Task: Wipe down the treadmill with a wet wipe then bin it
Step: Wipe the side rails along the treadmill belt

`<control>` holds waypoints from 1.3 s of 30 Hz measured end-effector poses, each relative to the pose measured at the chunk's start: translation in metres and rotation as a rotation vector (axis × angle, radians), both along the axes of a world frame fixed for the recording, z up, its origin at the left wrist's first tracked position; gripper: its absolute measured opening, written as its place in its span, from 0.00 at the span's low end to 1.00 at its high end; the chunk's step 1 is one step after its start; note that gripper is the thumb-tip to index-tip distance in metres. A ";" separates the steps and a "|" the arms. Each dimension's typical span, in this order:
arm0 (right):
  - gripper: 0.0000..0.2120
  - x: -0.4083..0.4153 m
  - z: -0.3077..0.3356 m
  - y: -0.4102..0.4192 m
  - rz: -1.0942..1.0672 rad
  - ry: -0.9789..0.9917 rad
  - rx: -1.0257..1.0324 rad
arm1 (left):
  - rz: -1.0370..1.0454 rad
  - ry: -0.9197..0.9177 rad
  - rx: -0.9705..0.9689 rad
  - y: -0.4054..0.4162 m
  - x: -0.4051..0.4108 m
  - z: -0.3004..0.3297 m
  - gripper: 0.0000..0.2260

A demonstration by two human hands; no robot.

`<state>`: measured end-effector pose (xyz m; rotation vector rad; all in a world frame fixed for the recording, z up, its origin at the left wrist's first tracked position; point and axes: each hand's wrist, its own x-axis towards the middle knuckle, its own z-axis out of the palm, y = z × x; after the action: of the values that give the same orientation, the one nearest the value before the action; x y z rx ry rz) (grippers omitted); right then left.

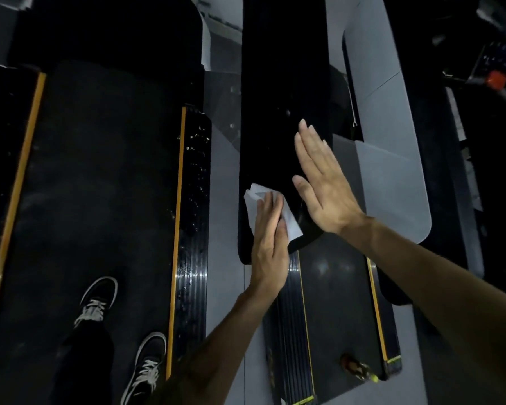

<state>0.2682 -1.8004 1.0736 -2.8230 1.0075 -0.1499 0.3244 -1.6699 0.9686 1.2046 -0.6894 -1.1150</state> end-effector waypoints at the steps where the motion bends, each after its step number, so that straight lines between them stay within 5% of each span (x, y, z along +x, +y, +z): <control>1: 0.29 0.002 -0.001 0.000 -0.023 -0.007 0.002 | 0.005 -0.019 -0.013 -0.007 0.000 0.002 0.21; 14: 0.26 -0.005 -0.008 -0.002 0.070 -0.076 -0.027 | 0.136 -0.079 -0.002 0.003 -0.018 -0.012 0.23; 24: 0.27 -0.003 -0.006 0.001 0.042 -0.063 -0.019 | 0.016 -0.104 -0.035 -0.026 0.001 -0.011 0.23; 34: 0.26 -0.004 -0.009 0.001 0.051 -0.070 -0.036 | 0.180 0.088 -0.129 0.001 -0.010 0.029 0.17; 39: 0.26 -0.003 -0.009 0.002 0.051 -0.076 -0.030 | 0.414 -0.085 -0.084 0.009 -0.019 0.018 0.12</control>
<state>0.2648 -1.7981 1.0650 -2.8428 0.9241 -0.2672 0.3058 -1.6612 0.9865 1.2576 -0.5141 -0.6876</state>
